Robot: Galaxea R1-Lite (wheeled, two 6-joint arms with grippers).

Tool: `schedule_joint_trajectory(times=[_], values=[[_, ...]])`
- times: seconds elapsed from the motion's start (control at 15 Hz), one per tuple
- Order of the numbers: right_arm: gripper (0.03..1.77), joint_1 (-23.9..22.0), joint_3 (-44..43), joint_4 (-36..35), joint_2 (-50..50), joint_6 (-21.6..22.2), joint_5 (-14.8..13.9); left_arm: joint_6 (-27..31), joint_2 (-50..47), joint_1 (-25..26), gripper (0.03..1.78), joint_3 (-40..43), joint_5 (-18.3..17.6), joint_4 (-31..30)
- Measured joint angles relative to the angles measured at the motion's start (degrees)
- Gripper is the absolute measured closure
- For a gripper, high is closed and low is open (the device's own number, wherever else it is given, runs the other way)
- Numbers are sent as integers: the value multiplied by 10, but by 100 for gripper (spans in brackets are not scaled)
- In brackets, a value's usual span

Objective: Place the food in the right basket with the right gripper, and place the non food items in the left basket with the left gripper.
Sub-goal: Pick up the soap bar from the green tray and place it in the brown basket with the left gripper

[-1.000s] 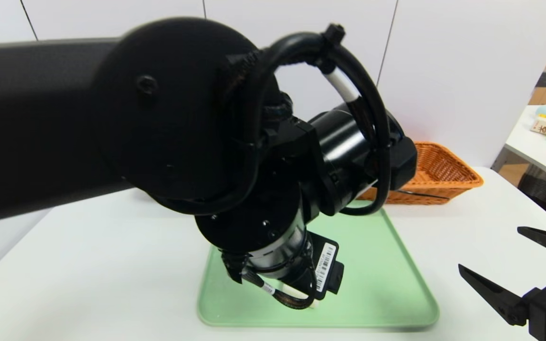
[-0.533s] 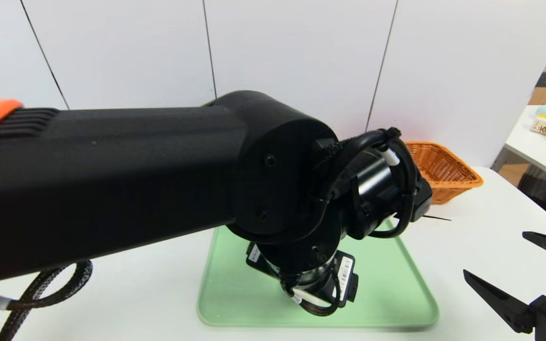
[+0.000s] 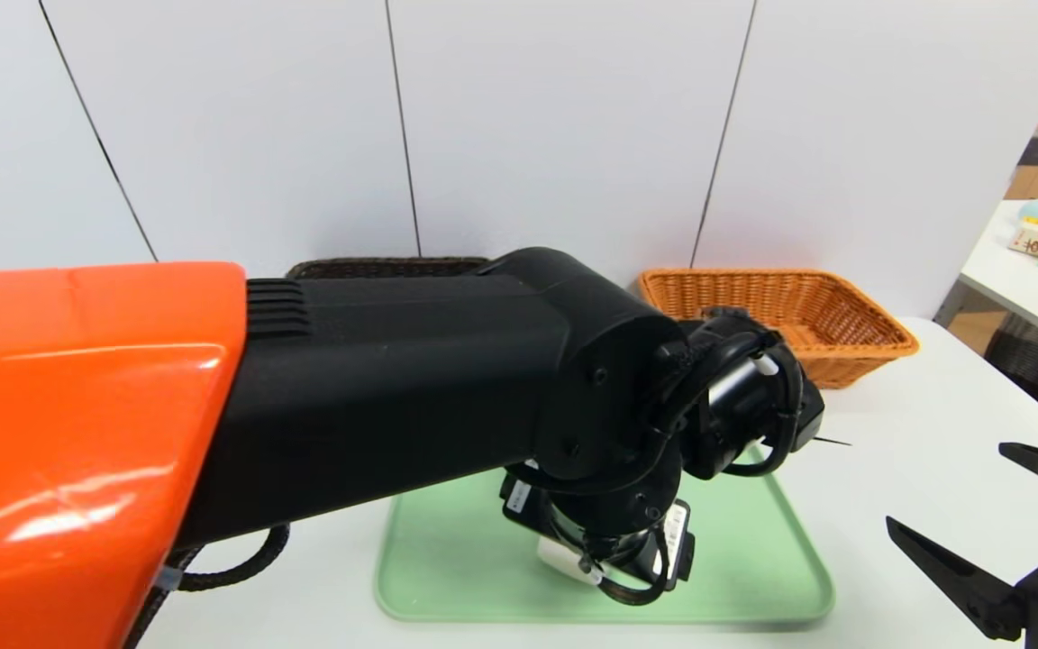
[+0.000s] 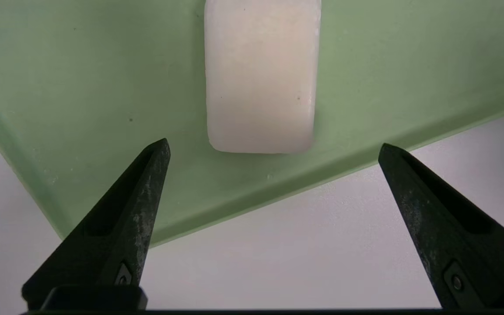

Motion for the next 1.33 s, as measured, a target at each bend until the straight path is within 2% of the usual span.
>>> schedule_joint_trajectory(times=[0.47, 1.33], values=[[10, 0, 3, 1, -6, -6, 0, 22, 28, 19, 12, 0, 1, -44], [10, 0, 26, 2, -32, -8, 2, 31, 65, 35, 12, 0, 1, -62]])
